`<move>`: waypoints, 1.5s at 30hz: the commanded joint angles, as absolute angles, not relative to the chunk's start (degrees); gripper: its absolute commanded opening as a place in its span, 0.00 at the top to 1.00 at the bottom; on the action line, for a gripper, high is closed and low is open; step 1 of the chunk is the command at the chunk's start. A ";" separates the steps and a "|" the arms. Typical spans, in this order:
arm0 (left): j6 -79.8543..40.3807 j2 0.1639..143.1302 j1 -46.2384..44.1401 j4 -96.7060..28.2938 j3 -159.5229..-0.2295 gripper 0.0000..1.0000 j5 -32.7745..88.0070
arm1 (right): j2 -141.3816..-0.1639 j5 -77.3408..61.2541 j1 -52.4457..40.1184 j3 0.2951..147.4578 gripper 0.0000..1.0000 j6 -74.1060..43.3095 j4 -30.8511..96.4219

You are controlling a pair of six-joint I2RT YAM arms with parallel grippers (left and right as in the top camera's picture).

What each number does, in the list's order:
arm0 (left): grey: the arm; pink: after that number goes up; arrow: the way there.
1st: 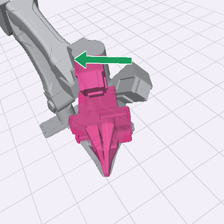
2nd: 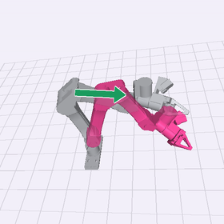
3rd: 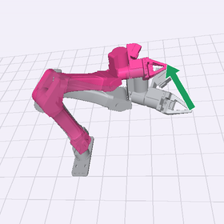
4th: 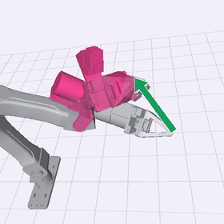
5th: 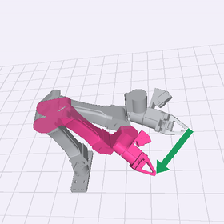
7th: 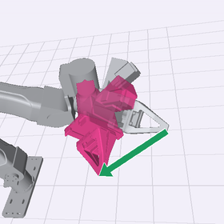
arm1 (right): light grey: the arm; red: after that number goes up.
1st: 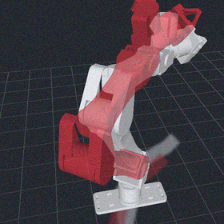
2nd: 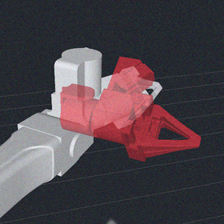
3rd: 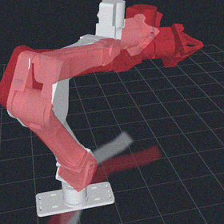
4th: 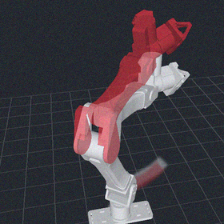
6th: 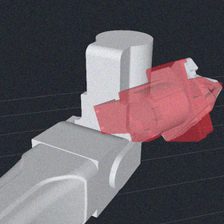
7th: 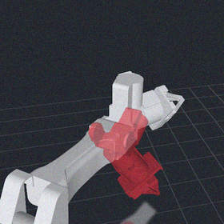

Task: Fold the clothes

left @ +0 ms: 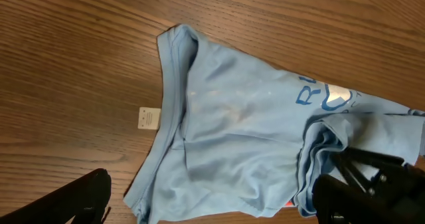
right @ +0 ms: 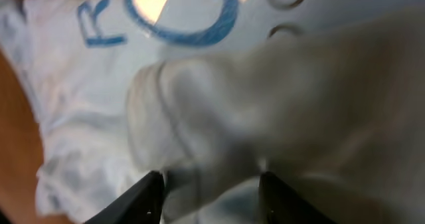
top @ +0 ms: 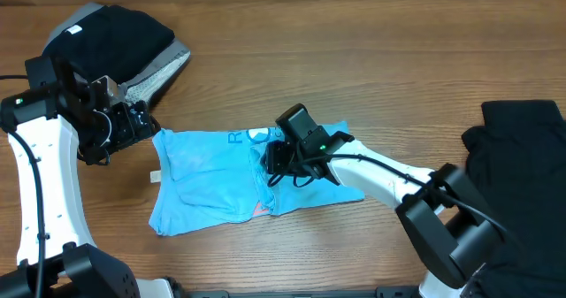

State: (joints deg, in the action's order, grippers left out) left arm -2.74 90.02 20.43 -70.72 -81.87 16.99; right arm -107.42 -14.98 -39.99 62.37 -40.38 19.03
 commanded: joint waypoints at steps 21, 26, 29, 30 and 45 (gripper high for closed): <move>-1.45 89.67 20.93 -71.26 -82.56 0.01 17.65 | -107.83 -15.00 -39.44 63.94 0.20 -41.71 7.25; -1.43 89.67 20.93 -71.42 -82.56 0.01 17.65 | -106.76 -15.86 -36.23 65.10 0.37 -39.40 12.38; -1.43 89.67 20.93 -72.03 -82.56 0.01 18.15 | -104.51 -19.07 -32.40 67.20 0.51 -35.18 20.36; -1.41 89.67 20.86 -72.40 -82.56 0.02 18.96 | -103.50 -20.12 -31.09 67.85 0.56 -33.47 23.29; 5.58 92.29 -2.28 -61.58 -81.08 0.08 29.19 | -95.64 -19.73 -16.99 65.69 0.60 -26.50 56.55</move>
State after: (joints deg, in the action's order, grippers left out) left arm 3.62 90.24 3.38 -64.03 -81.82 28.34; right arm -95.90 -22.39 -17.52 67.40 -27.86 55.29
